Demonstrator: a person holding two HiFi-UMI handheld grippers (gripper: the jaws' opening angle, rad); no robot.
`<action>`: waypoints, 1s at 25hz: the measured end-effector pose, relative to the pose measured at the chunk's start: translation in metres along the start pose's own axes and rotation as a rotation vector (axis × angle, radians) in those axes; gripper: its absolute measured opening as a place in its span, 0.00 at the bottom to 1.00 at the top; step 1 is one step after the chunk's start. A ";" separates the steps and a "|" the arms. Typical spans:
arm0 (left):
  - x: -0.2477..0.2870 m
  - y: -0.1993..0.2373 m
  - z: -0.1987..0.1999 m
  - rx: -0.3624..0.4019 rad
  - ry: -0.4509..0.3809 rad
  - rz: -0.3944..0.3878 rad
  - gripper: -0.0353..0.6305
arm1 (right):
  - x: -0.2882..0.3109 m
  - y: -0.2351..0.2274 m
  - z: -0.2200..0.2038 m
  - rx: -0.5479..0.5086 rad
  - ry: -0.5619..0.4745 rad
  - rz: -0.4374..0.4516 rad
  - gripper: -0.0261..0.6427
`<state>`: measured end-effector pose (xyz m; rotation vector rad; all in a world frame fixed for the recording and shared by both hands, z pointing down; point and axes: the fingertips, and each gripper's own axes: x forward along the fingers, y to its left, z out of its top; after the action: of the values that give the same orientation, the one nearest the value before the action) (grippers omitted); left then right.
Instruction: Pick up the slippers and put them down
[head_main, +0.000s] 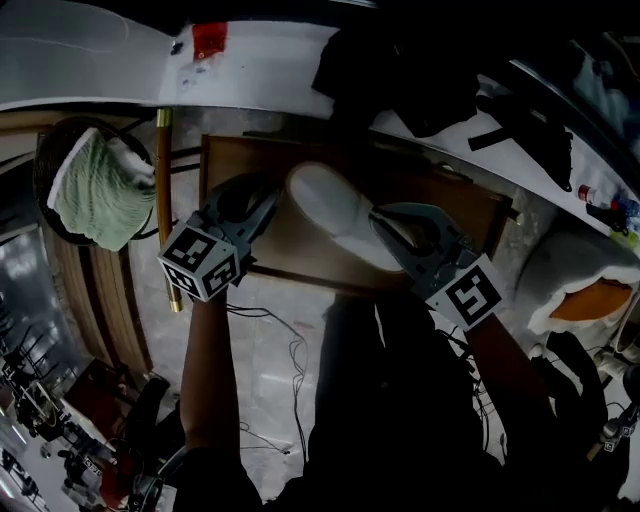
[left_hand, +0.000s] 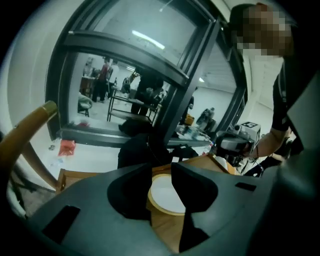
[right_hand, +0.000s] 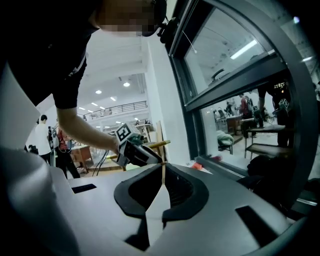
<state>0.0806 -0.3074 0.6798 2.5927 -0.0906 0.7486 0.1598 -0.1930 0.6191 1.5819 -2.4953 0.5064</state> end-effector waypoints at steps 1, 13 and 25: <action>0.004 -0.001 -0.005 0.010 0.027 -0.010 0.21 | 0.002 -0.001 -0.002 -0.004 -0.006 0.005 0.08; 0.035 0.009 -0.045 -0.119 0.220 -0.188 0.35 | 0.009 0.004 -0.033 -0.044 -0.024 0.056 0.08; 0.057 0.018 -0.062 -0.182 0.327 -0.257 0.37 | 0.005 -0.001 -0.037 -0.053 -0.047 0.054 0.08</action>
<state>0.0960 -0.2937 0.7635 2.2237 0.2562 1.0022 0.1561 -0.1846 0.6556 1.5283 -2.5701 0.4100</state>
